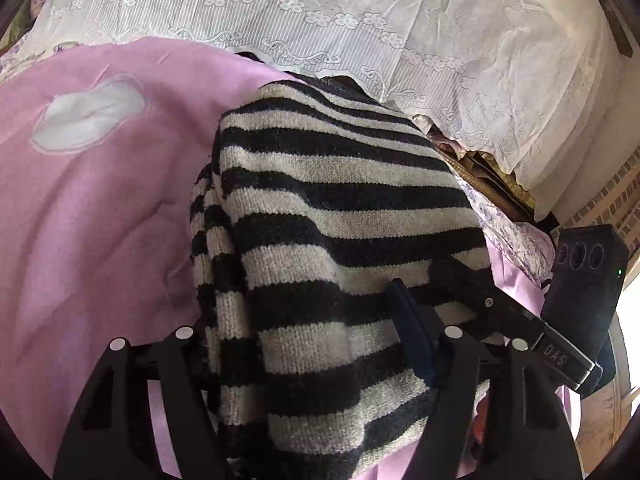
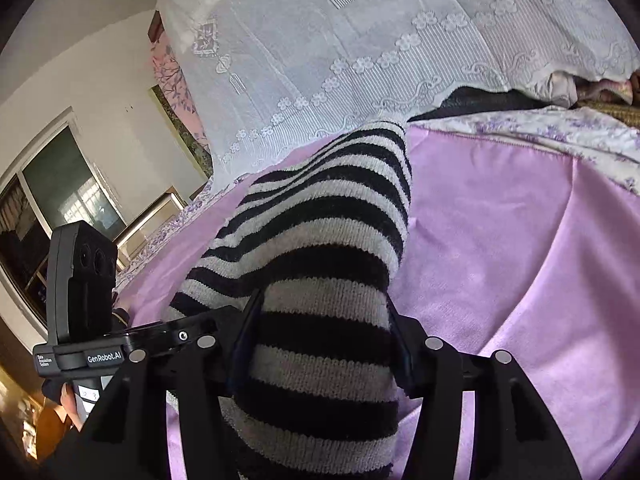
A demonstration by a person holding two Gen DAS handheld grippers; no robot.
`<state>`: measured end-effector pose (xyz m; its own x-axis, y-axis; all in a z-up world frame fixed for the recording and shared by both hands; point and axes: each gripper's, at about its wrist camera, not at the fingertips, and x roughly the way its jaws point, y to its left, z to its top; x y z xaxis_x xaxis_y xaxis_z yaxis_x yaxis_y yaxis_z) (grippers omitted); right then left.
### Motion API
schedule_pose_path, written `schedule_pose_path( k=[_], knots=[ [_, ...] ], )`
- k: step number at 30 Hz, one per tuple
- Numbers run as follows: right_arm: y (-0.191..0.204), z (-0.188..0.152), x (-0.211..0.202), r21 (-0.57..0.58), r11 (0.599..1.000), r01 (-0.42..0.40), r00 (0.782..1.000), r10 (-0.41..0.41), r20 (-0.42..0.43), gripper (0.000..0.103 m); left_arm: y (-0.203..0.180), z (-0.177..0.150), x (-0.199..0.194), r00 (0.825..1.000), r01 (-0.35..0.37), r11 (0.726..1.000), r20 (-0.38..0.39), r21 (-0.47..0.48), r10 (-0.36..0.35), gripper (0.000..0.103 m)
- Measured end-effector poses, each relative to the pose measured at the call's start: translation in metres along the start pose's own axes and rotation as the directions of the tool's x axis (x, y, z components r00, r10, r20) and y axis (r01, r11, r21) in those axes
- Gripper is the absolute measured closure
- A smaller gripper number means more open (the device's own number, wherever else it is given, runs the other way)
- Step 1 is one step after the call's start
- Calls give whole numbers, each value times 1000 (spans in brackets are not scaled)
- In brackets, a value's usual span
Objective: Fold small clothes
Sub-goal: 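Lift the bundle with both tools and carry it toward the blue towel pile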
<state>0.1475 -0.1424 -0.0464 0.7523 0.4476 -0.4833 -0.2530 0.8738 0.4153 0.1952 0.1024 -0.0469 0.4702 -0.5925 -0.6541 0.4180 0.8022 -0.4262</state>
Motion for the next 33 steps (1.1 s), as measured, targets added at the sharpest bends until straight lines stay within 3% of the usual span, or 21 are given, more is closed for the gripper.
schedule_pose_path(
  k=[4, 9, 15, 21, 30, 33],
  knots=[
    [-5, -3, -45, -17, 1000, 13, 999, -12, 49, 47, -38, -6, -15, 999, 7, 997, 33, 77, -10, 35],
    [-20, -12, -116, -40, 995, 96, 990, -92, 105, 47, -102, -16, -14, 999, 47, 983, 18, 180, -51, 35],
    [-67, -13, -225, 17, 975, 223, 955, -222, 199, 47, -214, -19, 5, 986, 162, 937, -24, 311, -162, 35],
    [-135, -18, -356, 132, 925, 357, 879, -381, 288, 47, -359, -30, 34, 957, 289, 847, -103, 446, -272, 35],
    [-229, -32, -537, 312, 792, 525, 702, -610, 366, 47, -567, -67, 73, 875, 482, 696, -246, 533, -417, 35],
    [-261, -45, -573, 366, 755, 544, 672, -654, 348, 47, -616, -86, 96, 857, 515, 672, -299, 533, -419, 35]
  ],
)
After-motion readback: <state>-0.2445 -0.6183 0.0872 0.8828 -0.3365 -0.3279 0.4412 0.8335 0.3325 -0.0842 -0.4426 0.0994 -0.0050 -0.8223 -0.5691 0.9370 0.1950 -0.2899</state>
